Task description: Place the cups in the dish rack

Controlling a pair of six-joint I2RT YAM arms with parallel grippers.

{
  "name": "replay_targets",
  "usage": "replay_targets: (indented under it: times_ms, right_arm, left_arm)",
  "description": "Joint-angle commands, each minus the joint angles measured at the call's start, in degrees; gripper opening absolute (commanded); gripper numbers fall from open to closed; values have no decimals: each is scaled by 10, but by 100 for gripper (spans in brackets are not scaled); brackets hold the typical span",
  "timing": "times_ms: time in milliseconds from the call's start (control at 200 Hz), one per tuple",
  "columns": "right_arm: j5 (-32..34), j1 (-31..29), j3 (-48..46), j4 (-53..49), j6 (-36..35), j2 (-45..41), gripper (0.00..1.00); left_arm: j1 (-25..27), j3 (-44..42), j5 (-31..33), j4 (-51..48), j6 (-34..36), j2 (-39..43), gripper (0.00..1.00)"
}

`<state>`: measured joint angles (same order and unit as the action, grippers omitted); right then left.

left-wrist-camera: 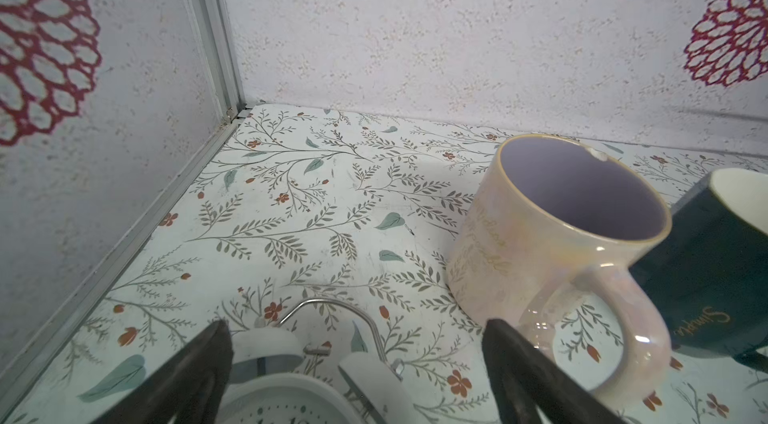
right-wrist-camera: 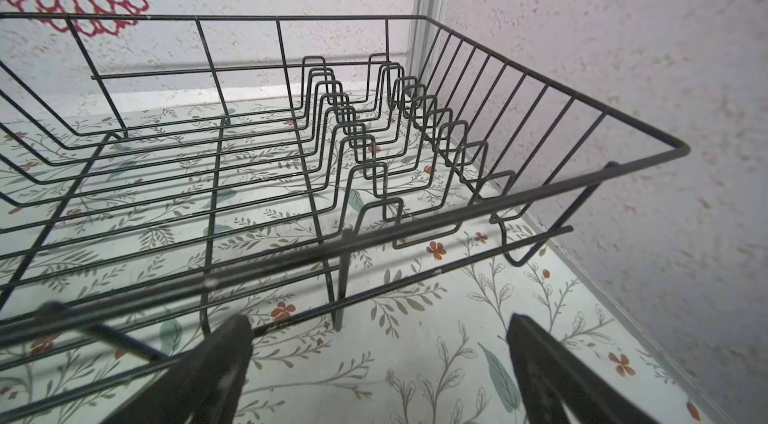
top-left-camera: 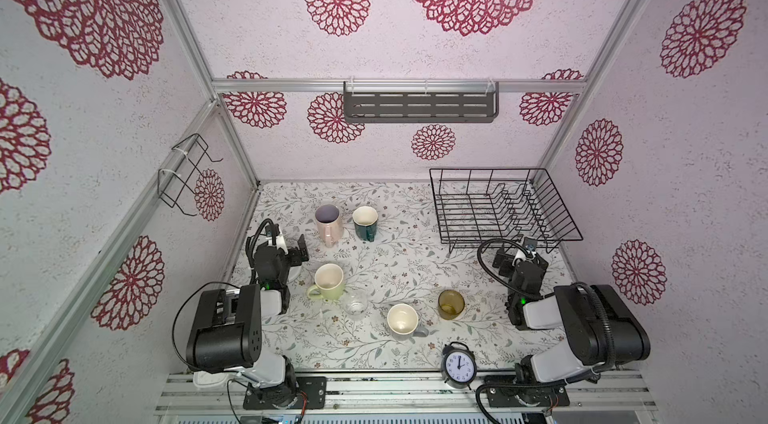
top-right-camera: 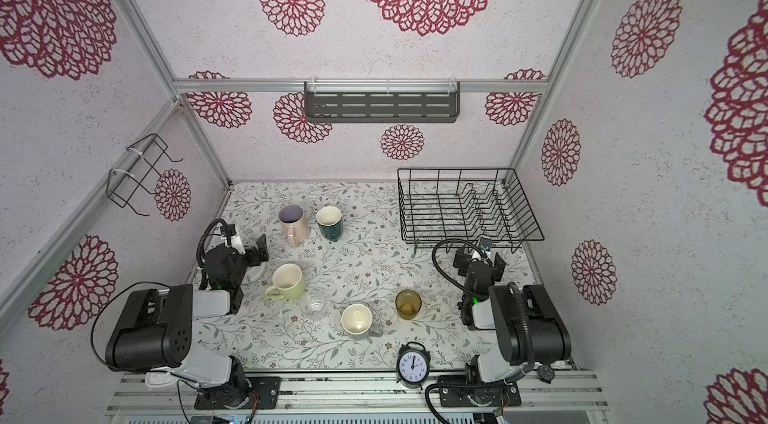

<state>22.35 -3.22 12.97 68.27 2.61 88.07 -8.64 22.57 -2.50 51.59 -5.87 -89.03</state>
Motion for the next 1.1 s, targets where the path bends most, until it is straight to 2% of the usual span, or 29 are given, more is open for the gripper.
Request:
replay_targets:
  times_ms: [0,1096]
  right_arm:
    - [9,-3,10,20,-1,1,99]
    - [10,-3,2,31,-1,-2,99]
  left_arm:
    - [-6,7,-2,2,2,2,97]
    - [-6,8,-2,2,2,2,97]
